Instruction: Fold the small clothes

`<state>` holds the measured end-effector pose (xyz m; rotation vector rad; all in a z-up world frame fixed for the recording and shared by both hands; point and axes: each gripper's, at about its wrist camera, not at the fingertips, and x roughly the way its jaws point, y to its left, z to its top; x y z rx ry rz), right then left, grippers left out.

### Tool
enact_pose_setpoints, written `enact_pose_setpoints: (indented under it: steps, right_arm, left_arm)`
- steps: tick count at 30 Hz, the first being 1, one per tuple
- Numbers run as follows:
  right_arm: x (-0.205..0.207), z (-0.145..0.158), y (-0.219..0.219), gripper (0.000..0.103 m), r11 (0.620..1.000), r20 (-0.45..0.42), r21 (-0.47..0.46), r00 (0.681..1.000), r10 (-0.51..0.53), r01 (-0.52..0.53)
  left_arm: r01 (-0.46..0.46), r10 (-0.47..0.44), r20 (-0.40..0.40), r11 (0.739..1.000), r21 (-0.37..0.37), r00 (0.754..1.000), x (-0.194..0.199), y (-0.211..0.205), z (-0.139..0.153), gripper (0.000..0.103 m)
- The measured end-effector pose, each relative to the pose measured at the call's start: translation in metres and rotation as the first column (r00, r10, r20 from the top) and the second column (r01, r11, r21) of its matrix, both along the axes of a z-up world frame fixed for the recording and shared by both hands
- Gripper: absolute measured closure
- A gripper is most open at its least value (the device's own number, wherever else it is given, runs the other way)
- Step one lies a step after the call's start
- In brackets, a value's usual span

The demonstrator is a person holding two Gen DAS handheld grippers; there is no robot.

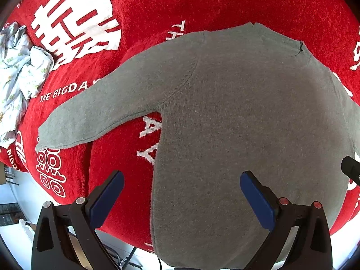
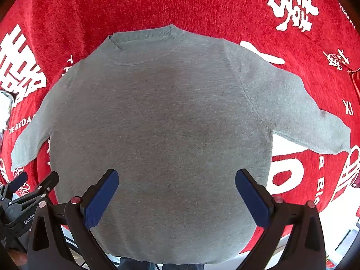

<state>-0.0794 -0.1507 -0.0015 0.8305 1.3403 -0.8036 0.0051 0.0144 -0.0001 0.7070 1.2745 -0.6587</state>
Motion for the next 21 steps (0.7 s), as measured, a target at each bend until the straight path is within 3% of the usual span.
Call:
enact_pose_setpoints:
  steps: [6,12,21]
  right_arm:
    - [-0.0012,0.0013,0.0026,0.000,1.000,-0.002,0.001,1.000,-0.006,0.006]
    - [-0.0006,0.0020,0.0057,0.000,1.000,-0.003,0.003,1.000,-0.011,0.011]
    - [0.0029,0.0036,0.0067,0.000,1.000,-0.003,0.003,1.000,-0.009,0.009]
  left_arm:
    - [-0.001,0.001,0.007,1.000,0.007,1.000,-0.0003,0.0004,0.0003,0.000]
    - [0.000,0.001,0.020,0.999,-0.041,1.000,0.0002,0.0016,0.0016,0.000]
    - [0.002,-0.001,0.017,1.000,-0.030,1.000,0.0025,0.0043,0.0018,0.000]
